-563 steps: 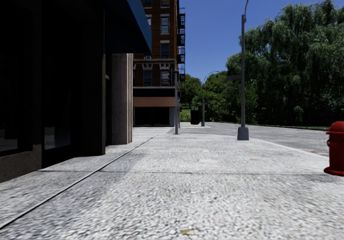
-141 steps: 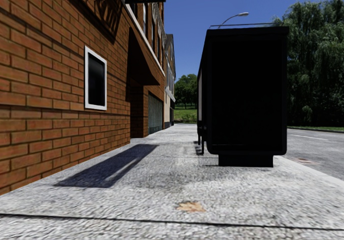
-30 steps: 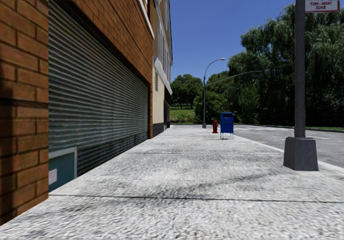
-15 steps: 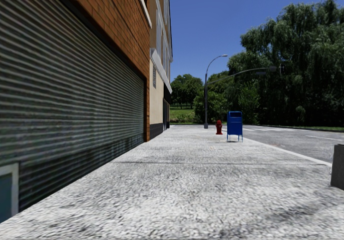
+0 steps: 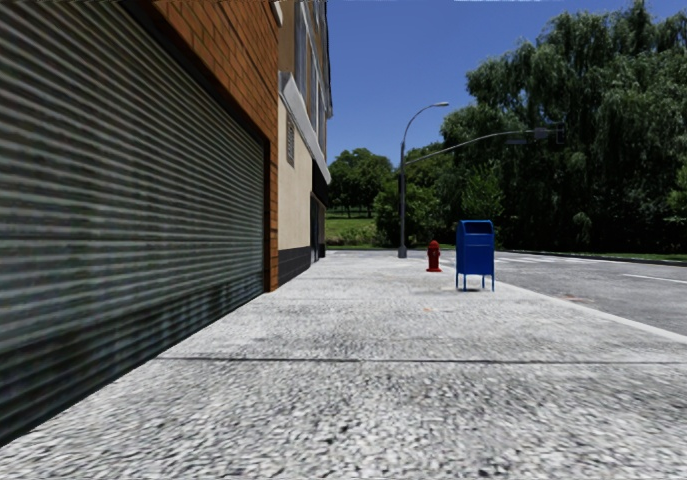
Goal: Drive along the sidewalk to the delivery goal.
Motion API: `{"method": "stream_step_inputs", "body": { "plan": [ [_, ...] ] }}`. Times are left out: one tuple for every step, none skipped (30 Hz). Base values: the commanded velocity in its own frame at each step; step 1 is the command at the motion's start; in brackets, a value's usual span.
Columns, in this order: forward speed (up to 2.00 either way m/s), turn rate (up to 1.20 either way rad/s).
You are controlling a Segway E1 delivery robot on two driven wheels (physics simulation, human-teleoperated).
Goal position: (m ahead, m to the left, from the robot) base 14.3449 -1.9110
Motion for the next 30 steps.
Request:
{"method": "stream_step_inputs", "body": {
  "plan": [
    [2.0,-0.24],
    [2.0,-0.06],
    [2.0,-0.06],
    [2.0,0.0],
    [2.0,0.0],
    [2.0,0.0],
    [2.0,0.0],
    [2.0,0.0],
    [2.0,0.0],
    [2.0,0.0],
    [2.0,0.0],
    [2.0,0.0],
    [2.0,0.0],
    [2.0,0.0],
    [2.0,0.0],
    [2.0,0.0],
    [2.0,0.0],
    [2.0,0.0],
    [2.0,0.0],
    [2.0,0.0],
    [2.0,0.0],
    [2.0,0.0],
    [2.0,0.0],
    [2.0,0.0],
    [2.0,0.0],
    [2.0,0.0],
    [2.0,0.0],
    [2.0,0.0],
    [2.0,0.0],
    [2.0,0.0]
  ]
}}
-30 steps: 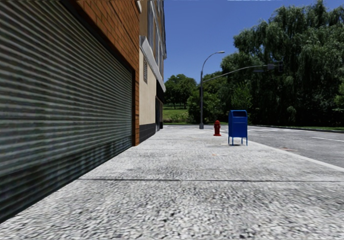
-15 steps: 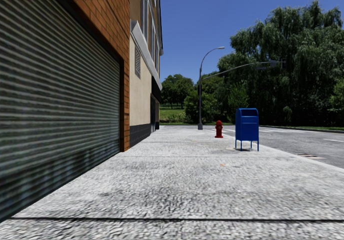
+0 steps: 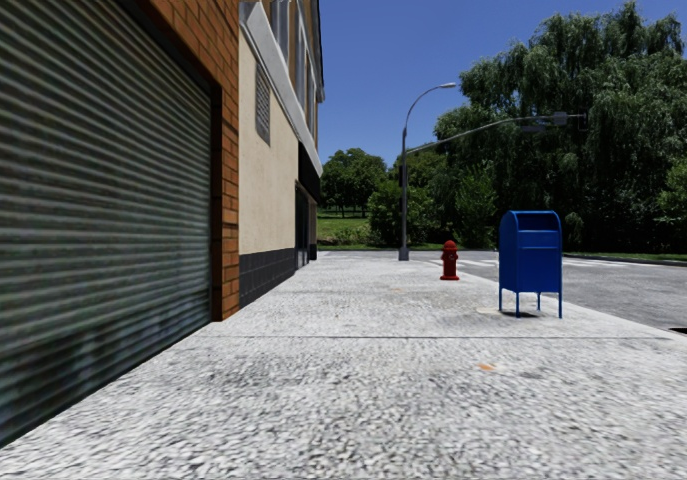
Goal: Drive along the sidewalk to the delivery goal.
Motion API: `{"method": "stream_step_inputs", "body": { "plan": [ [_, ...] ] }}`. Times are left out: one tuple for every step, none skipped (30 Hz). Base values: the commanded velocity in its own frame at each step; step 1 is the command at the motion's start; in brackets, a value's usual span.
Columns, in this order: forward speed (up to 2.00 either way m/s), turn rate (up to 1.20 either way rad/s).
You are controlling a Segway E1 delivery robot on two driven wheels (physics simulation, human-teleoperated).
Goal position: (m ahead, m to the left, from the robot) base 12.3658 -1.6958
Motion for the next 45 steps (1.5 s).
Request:
{"method": "stream_step_inputs", "body": {
  "plan": [
    [2.0,0.0],
    [2.0,0.0],
    [2.0,0.0],
    [2.0,0.0],
    [2.0,0.0],
    [2.0,0.0],
    [2.0,0.0],
    [2.0,0.0],
    [2.0,0.0],
    [2.0,0.0],
    [2.0,0.0],
    [2.0,0.0],
    [2.0,0.0],
    [2.0,0.0],
    [2.0,0.0],
    [2.0,0.0],
    [2.0,-0.09],
    [2.0,-0.22],
    [2.0,-0.27],
    [2.0,-0.29],
    [2.0,-0.29],
    [2.0,-0.3],
    [2.0,-0.22],
    [2.0,-0.02],
    [2.0,-0.02],
    [2.0,0.0],
    [2.0,0.0],
    [2.0,0.0],
    [2.0,0.0],
    [2.0,0.0],
    [2.0,0.0],
    [2.0,0.0],
    [2.0,0.0],
    [2.0,0.0],
    [2.0,0.0],
    [2.0,0.0],
    [2.0,0.0],
    [2.0,0.0],
    [2.0,0.0],
    [2.0,0.0],
    [2.0,0.0],
    [2.0,0.0],
    [2.0,0.0],
    [2.0,0.0],
    [2.0,0.0]
  ]
}}
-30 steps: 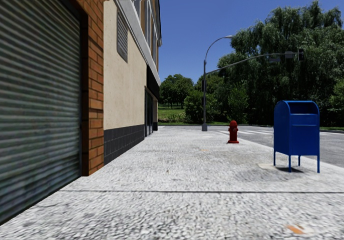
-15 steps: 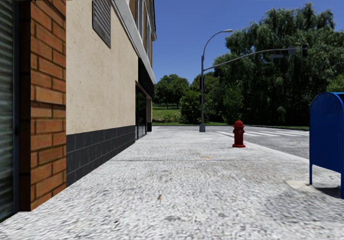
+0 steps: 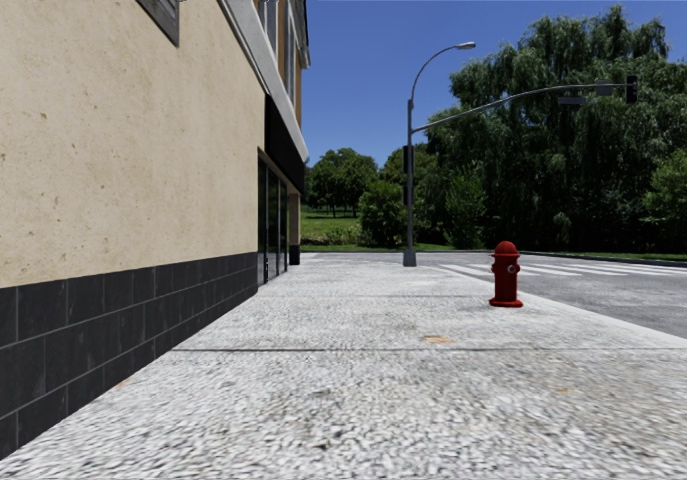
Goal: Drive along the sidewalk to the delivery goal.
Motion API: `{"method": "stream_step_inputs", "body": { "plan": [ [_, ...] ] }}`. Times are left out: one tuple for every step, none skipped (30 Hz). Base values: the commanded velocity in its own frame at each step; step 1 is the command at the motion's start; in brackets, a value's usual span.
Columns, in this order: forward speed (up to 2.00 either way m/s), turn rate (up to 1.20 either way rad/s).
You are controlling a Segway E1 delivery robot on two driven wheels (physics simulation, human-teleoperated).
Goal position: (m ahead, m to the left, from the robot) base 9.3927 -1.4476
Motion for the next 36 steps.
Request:
{"method": "stream_step_inputs", "body": {
  "plan": [
    [2.0,0.0],
    [2.0,0.0],
    [2.0,0.0],
    [2.0,0.0],
    [2.0,0.0],
    [2.0,0.0],
    [2.0,0.0],
    [2.0,0.0],
    [2.0,-0.03],
    [2.0,-0.03],
    [2.0,-0.14],
    [2.0,-0.18],
    [1.97,-0.19],
    [1.97,-0.19],
    [1.97,-0.07],
    [1.96,0.0],
    [1.96,0.0],
    [1.96,0.0],
    [1.96,0.0],
    [1.96,0.0],
    [1.96,0.0],
    [1.96,0.0],
    [1.96,0.0],
    [1.96,0.0],
    [1.95,0.0],
    [1.94,-0.04],
    [1.94,-0.04],
    [1.88,-0.16],
    [1.83,-0.23],
    [1.8,-0.27],
    [1.8,-0.27],
    [1.77,-0.28],
    [1.76,-0.28],
    [1.75,-0.28],
    [1.75,-0.28],
    [1.75,-0.11]
  ]
}}
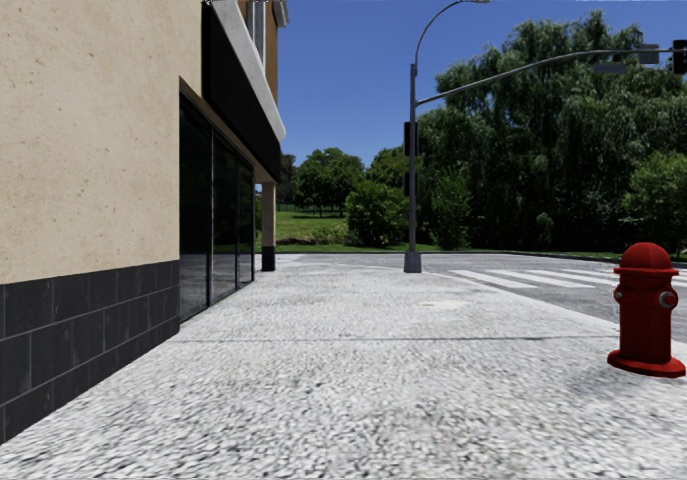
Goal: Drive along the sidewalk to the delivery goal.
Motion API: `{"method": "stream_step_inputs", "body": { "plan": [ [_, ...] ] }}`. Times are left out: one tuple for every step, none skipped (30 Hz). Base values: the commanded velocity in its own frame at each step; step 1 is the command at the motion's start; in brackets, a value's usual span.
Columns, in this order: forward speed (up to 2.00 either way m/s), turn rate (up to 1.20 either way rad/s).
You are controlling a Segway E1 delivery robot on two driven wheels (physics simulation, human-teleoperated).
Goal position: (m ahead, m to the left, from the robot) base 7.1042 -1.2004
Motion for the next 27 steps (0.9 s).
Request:
{"method": "stream_step_inputs", "body": {
  "plan": [
    [1.75,0.0],
    [1.75,0.0],
    [1.75,0.0],
    [1.75,0.0],
    [1.75,0.0],
    [1.74,0.0],
    [1.74,0.0],
    [1.72,-0.04],
    [1.68,-0.19],
    [1.66,-0.25],
    [1.66,-0.25],
    [1.65,-0.26],
    [1.65,-0.27],
    [1.65,-0.17],
    [1.65,-0.17],
    [1.65,-0.02],
    [1.65,0.0],
    [1.65,0.0],
    [1.65,0.0],
    [1.64,0.0],
    [1.64,0.0],
    [1.64,0.0],
    [1.64,0.0],
    [1.64,0.0],
    [1.64,0.0],
    [1.64,0.0],
    [1.64,0.0]
  ]
}}
